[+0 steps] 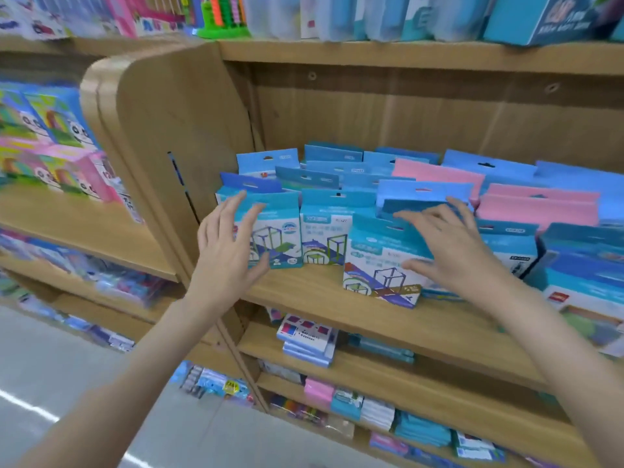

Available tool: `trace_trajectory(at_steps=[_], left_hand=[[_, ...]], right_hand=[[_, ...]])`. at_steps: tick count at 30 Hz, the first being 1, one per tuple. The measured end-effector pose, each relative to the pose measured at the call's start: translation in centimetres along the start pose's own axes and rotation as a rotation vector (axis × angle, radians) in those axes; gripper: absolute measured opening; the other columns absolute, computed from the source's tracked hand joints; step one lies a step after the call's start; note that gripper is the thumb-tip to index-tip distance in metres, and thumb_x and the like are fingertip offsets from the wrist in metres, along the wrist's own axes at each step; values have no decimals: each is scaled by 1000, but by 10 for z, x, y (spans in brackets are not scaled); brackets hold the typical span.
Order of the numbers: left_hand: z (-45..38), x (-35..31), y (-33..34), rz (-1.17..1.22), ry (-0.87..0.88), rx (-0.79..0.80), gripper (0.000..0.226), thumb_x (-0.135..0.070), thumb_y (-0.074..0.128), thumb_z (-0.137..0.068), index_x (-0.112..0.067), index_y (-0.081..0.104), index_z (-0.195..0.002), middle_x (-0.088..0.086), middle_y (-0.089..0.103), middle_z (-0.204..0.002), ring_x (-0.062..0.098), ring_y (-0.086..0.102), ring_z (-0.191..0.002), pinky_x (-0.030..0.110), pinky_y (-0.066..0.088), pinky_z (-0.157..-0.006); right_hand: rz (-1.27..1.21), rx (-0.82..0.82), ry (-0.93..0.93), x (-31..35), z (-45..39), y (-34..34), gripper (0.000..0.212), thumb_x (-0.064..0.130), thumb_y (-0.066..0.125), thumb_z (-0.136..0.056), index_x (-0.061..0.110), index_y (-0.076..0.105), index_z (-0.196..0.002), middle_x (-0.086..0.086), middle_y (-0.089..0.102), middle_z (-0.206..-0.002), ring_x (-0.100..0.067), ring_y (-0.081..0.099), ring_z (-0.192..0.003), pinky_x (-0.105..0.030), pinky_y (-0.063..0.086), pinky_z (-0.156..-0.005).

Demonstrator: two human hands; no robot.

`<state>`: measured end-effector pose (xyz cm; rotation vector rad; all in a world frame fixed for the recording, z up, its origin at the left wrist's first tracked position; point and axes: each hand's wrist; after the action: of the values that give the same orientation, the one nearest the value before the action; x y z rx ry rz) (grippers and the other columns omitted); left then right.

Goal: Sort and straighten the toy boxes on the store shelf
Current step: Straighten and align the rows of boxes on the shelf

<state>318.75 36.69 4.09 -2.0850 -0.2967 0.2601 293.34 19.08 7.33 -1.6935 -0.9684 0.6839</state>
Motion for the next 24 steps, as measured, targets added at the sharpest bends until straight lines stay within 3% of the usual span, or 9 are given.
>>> trace_trajectory(at_steps=[3, 5, 8, 10, 13, 19, 24], left_hand=[[-23, 21, 2, -18, 61, 35, 77, -25, 80, -65, -7, 43, -130, 21, 47, -127, 33, 35, -113, 51, 32, -93], [-33, 34, 1, -44, 77, 62, 76, -23, 85, -60, -5, 50, -124, 20, 55, -114, 31, 37, -104, 49, 31, -88], [-44, 49, -6, 18, 123, 173, 68, -20, 85, -59, -3, 54, -117, 19, 59, -101, 37, 50, -95, 50, 40, -80], [-48, 57, -11, 119, 142, 267, 64, -20, 80, -67, -5, 51, -122, 15, 56, -108, 36, 54, -100, 46, 47, -78], [-43, 74, -18, 156, 203, 334, 63, -24, 75, -74, -11, 46, -128, 9, 51, -122, 28, 49, -112, 42, 46, -87], [-35, 93, -27, 189, 294, 440, 52, -32, 63, -84, -21, 37, -128, -3, 39, -121, 12, 37, -110, 28, 40, -90], [-38, 91, -23, 250, 302, 440, 50, -32, 61, -86, -26, 34, -128, -6, 37, -131, 7, 32, -116, 27, 42, -94]], right_hand=[[-143, 28, 24, -2, 4, 1, 59, 23, 77, -70, 10, 54, -122, -8, 60, -109, -17, 37, -113, -42, 20, -111], [-198, 62, 73, 2, 6, -4, 54, 21, 77, -70, 10, 56, -118, -7, 60, -111, -20, 42, -112, -43, 37, -101], [-202, 119, 142, 13, 4, -12, 51, 24, 72, -76, 13, 52, -122, -2, 57, -123, -21, 48, -118, -31, 35, -97], [-180, 148, 144, 21, -2, -12, 54, 28, 71, -77, 14, 50, -125, -1, 55, -128, -19, 49, -120, -29, 35, -97], [-144, 161, 161, 45, -19, -6, 56, 28, 67, -81, 14, 45, -130, -3, 52, -132, -20, 45, -123, -32, 36, -99], [-71, 55, 146, 87, -60, 20, 56, 23, 59, -87, 7, 37, -136, -11, 47, -129, -26, 38, -120, -35, 36, -97], [33, 21, 164, 90, -67, 20, 61, 18, 68, -81, 2, 39, -133, -17, 44, -128, -33, 42, -116, -43, 47, -89]])
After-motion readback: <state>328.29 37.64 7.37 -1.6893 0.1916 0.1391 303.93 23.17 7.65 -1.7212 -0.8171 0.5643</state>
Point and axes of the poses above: each hand's wrist, its own z-axis away from the middle knuckle, its own y-axis out of the palm, x = y × z
